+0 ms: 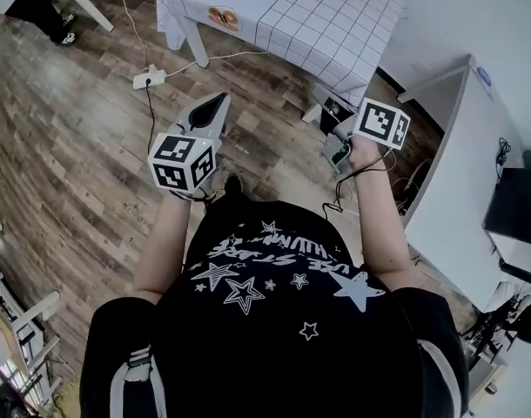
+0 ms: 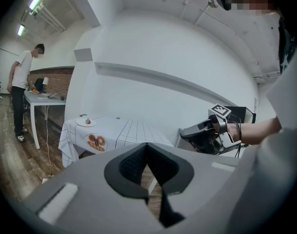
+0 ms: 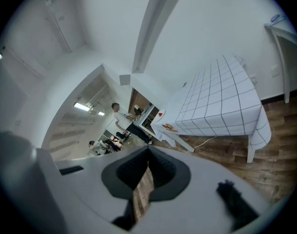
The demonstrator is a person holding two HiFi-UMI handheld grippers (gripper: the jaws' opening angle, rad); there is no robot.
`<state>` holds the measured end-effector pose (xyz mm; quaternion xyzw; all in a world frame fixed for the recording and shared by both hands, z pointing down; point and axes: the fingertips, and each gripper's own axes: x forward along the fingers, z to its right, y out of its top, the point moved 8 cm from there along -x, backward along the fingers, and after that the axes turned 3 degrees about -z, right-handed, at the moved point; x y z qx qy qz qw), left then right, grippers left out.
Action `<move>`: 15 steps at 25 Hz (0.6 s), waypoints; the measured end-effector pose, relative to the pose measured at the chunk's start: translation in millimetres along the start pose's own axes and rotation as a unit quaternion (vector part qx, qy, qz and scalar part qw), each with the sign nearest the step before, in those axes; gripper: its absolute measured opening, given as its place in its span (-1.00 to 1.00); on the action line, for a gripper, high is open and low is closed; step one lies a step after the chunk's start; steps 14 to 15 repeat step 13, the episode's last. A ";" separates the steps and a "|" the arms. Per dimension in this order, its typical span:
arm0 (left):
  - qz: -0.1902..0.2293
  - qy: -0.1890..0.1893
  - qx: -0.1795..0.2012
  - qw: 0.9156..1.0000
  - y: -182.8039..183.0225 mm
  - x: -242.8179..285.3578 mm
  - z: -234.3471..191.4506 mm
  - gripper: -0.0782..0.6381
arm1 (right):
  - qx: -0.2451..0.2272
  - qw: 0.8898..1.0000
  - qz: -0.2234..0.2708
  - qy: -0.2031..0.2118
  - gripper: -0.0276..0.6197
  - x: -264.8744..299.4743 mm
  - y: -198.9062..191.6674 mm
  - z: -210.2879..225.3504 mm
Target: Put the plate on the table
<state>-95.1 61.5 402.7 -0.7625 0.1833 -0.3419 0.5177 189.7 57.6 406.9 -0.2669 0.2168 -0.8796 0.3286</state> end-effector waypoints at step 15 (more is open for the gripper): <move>-0.021 0.010 0.016 1.000 -27.2 -2.2 125.8 -0.76 | -0.083 0.996 -0.010 -0.013 -0.87 -88.3 -39.0 17.4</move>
